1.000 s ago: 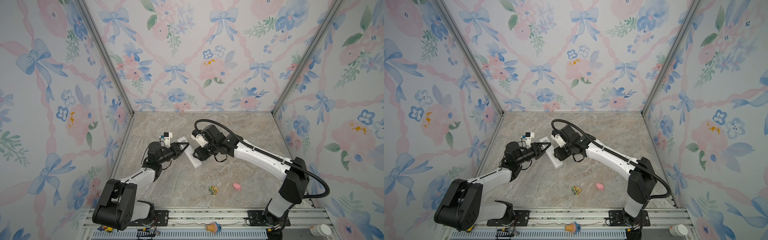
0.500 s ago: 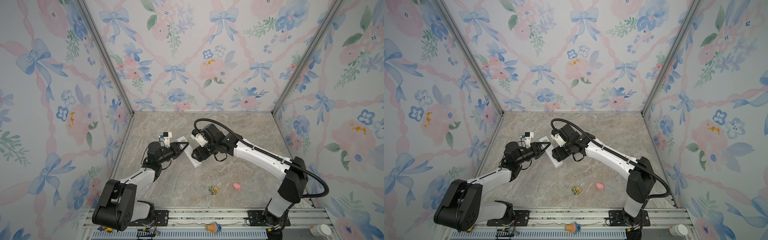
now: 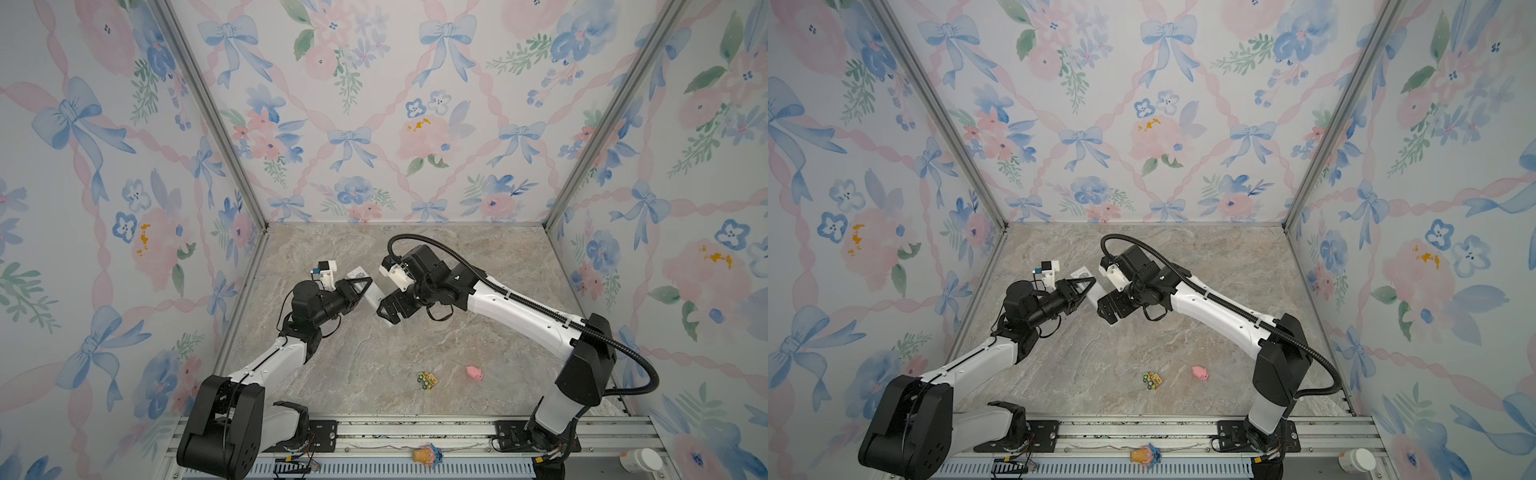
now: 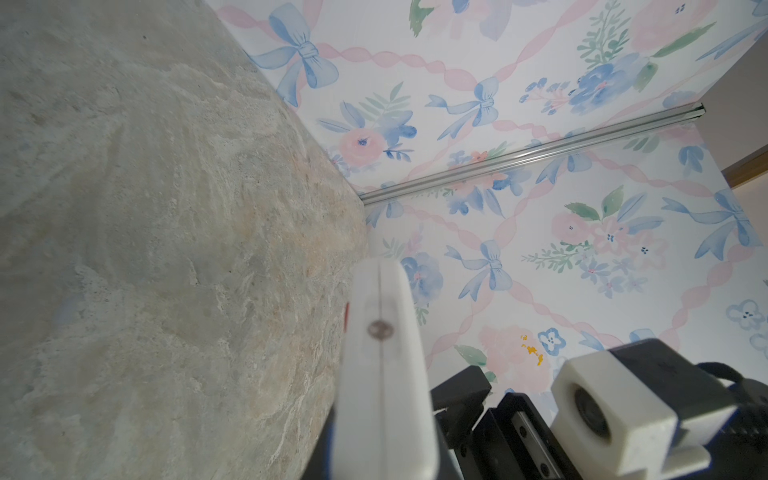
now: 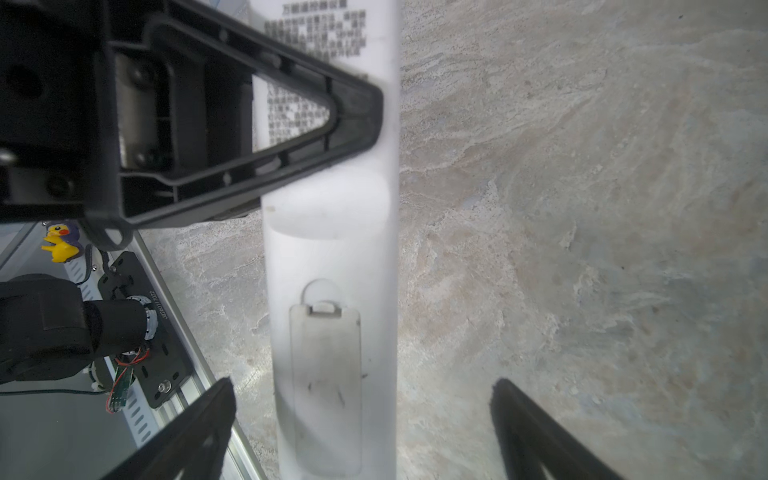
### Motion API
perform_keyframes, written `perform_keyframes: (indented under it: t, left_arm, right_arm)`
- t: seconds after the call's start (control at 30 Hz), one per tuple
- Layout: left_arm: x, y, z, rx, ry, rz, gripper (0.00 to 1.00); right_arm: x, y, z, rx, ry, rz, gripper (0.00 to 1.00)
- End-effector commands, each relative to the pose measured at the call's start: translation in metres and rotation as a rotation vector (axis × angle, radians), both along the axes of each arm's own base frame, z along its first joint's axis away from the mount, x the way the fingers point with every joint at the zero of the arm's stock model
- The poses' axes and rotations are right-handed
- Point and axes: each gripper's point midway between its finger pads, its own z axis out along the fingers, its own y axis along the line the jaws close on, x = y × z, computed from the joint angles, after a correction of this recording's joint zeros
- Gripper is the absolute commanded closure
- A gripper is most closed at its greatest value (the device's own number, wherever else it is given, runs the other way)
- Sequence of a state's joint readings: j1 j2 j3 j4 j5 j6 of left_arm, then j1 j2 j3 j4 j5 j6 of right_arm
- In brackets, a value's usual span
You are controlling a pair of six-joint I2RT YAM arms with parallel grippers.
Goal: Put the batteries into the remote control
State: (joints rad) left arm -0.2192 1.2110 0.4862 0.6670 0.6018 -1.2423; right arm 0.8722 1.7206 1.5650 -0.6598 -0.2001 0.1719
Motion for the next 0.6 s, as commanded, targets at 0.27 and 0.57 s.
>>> perform_keyframes:
  t: [0.27, 0.57]
  left_arm:
    - [0.009, 0.006, 0.023, -0.004, -0.009, 0.049, 1.00]
    - [0.011, 0.008, 0.022, 0.001, 0.013, 0.060, 1.00]
  right_arm:
    - [-0.006, 0.009, -0.009, -0.002, 0.017, 0.056, 0.09]
    - [-0.008, 0.013, -0.019, -0.023, 0.027, 0.074, 0.14]
